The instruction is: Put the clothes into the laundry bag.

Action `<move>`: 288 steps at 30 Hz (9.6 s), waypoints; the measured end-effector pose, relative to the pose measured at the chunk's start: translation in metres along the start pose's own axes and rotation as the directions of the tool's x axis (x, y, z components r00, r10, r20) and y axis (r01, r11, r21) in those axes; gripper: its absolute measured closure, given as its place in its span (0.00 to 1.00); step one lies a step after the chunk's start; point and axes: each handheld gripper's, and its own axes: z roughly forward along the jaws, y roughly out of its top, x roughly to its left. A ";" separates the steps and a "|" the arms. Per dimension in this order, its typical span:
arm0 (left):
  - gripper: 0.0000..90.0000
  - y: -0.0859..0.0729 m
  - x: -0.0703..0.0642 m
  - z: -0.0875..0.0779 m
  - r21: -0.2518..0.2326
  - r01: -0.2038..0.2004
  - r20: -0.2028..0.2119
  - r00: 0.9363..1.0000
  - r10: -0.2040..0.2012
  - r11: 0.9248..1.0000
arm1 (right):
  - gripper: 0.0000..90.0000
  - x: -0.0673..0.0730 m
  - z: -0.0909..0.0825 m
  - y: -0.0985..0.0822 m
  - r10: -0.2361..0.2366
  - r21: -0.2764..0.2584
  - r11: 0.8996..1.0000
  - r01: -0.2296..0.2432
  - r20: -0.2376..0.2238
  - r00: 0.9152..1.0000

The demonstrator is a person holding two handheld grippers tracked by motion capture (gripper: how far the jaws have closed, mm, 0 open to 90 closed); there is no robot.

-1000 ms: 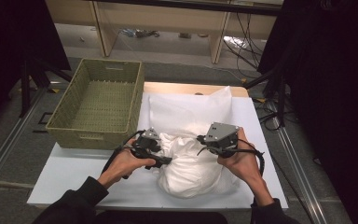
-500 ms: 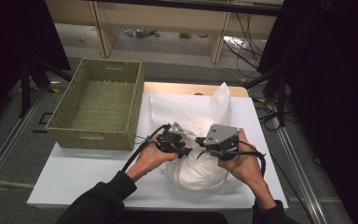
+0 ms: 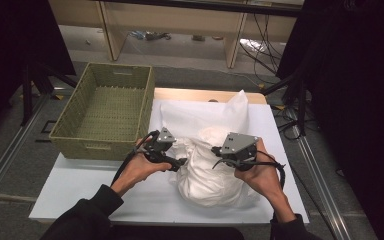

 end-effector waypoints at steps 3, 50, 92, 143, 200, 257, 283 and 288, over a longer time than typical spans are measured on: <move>0.45 -0.001 0.000 0.018 0.009 -0.020 0.065 0.998 0.019 1.000 | 1.00 0.000 0.002 -0.001 0.017 0.005 1.000 -0.017 0.005 1.000; 0.84 0.043 -0.045 0.042 -0.109 0.119 0.130 0.986 -0.104 0.987 | 1.00 -0.004 -0.021 -0.006 0.047 -0.030 0.998 -0.047 -0.013 0.999; 0.90 0.033 -0.054 0.071 -0.048 0.011 0.138 0.990 -0.004 0.999 | 1.00 -0.010 -0.009 -0.020 0.088 0.009 0.996 -0.088 -0.013 0.996; 0.32 0.010 -0.054 0.036 0.041 0.073 0.100 0.992 -0.076 0.997 | 1.00 -0.013 -0.003 -0.028 0.098 0.050 0.994 -0.098 -0.011 0.995; 0.45 0.003 -0.025 0.036 0.009 0.053 -0.049 0.997 -0.052 0.999 | 1.00 -0.014 0.010 -0.041 0.137 0.084 0.987 -0.134 -0.032 0.990; 0.63 -0.086 -0.026 -0.050 0.117 0.045 0.063 0.997 -0.052 0.992 | 1.00 0.018 0.046 -0.081 0.144 0.235 0.966 -0.105 -0.155 0.977; 0.61 -0.038 -0.085 0.003 0.009 0.137 0.240 0.961 -0.135 0.990 | 1.00 -0.007 0.009 -0.055 0.131 0.132 0.984 -0.117 -0.100 0.986; 0.54 -0.019 -0.098 0.053 0.006 0.156 0.213 0.965 -0.153 0.988 | 1.00 -0.011 0.007 -0.052 0.126 0.111 0.987 -0.117 -0.086 0.988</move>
